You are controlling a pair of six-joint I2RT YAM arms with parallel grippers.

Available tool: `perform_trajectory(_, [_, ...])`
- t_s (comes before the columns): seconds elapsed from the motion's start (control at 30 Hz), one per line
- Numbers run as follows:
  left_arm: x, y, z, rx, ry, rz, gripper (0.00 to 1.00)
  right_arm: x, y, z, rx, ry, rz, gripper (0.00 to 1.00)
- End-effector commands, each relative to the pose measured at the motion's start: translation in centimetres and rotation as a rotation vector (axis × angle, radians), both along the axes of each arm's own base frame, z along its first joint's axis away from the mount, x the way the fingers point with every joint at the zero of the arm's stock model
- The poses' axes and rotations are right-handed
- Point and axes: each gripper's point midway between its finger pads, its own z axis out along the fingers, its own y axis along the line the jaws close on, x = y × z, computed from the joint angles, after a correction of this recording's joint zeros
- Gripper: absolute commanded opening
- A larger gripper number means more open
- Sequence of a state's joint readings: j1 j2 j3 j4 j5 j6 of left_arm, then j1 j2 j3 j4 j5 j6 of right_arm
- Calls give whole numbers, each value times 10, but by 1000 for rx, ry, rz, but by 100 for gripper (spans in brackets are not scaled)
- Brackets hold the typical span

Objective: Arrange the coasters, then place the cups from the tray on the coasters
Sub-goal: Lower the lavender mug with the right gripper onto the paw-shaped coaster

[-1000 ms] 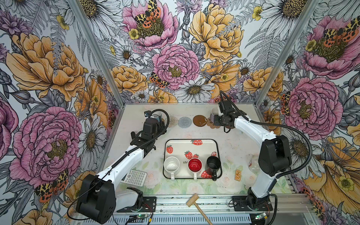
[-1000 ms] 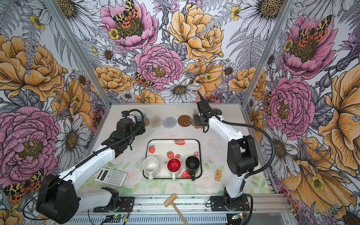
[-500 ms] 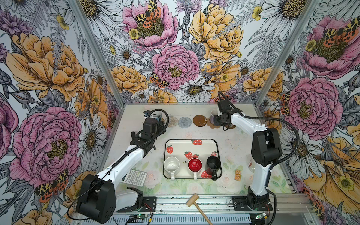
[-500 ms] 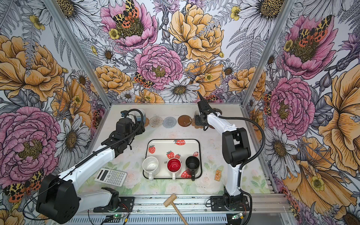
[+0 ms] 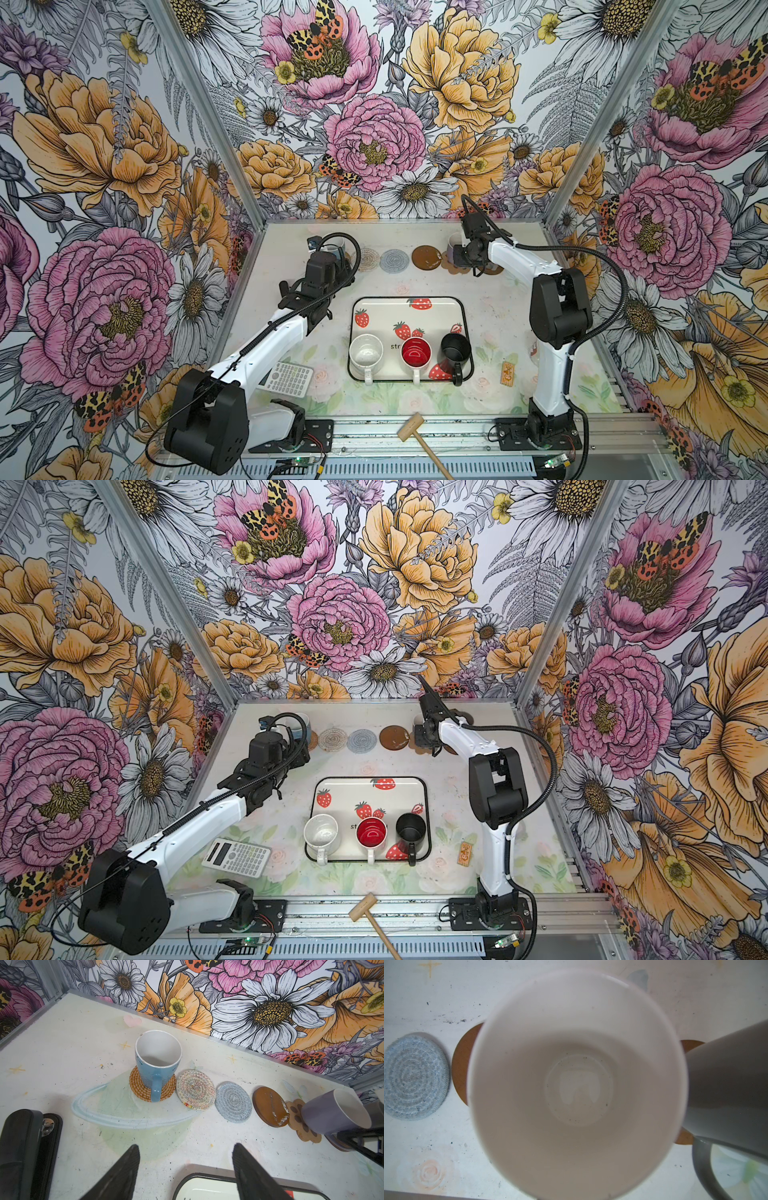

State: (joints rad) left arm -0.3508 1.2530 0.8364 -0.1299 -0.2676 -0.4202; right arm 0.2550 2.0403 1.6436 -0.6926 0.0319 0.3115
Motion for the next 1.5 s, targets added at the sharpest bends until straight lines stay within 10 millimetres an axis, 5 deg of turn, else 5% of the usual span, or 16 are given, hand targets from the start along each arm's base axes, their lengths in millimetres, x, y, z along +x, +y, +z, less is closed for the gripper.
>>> perform_trajectory(0.0, [3, 1, 2, -15, -7, 1, 72, 25, -1, 25, -1, -106, -3, 0])
perform_trajectory(1.37, [2, 2, 2, -11, -8, 2, 72, 26, -5, -3, 0, -50, -27, 0])
perform_trajectory(1.47, [2, 3, 0, -9, -2, 5, 72, 24, -5, -5, 1, -44, -31, 6])
